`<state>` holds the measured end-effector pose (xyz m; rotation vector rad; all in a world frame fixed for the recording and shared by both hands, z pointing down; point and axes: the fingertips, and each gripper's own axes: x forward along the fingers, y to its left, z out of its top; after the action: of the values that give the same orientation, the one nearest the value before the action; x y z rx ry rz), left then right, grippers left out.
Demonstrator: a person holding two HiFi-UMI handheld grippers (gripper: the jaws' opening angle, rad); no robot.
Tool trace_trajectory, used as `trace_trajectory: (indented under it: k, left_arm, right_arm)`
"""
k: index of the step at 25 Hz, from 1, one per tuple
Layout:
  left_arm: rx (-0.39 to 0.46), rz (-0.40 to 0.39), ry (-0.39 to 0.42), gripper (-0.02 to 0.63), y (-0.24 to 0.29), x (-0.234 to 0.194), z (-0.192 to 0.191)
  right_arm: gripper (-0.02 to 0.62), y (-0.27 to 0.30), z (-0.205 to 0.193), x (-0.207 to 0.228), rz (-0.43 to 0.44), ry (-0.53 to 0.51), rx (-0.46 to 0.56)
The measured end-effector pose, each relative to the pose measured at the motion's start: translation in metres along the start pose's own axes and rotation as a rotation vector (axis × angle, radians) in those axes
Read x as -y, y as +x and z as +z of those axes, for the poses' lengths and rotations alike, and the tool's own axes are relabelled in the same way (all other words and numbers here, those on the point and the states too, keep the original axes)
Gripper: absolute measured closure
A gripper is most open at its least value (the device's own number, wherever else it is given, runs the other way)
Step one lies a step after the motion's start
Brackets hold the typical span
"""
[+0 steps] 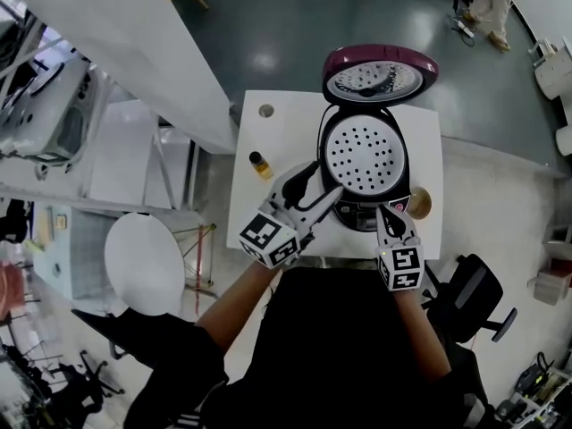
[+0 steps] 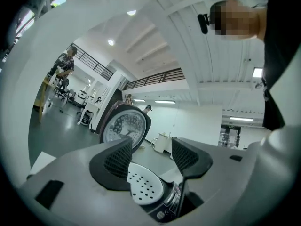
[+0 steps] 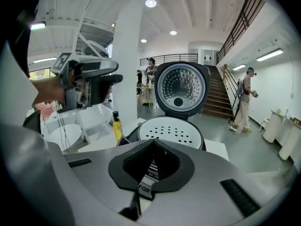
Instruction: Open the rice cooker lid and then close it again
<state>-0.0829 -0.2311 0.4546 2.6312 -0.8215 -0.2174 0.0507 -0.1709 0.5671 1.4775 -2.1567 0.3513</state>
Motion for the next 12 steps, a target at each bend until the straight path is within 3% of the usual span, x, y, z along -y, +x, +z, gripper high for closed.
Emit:
trace_trajectory:
  k: [5, 12]
  left_arm:
    - [0.051, -0.006, 0.01, 0.364, 0.032, -0.008, 0.053]
    - [0.063, 0.011, 0.117, 0.364, 0.08, -0.03, 0.105]
  right_arm:
    - [0.595, -0.007, -0.006, 0.005, 0.043, 0.029, -0.011]
    - [0.595, 0.004, 0.007, 0.028, 0.086, 0.029, 0.005]
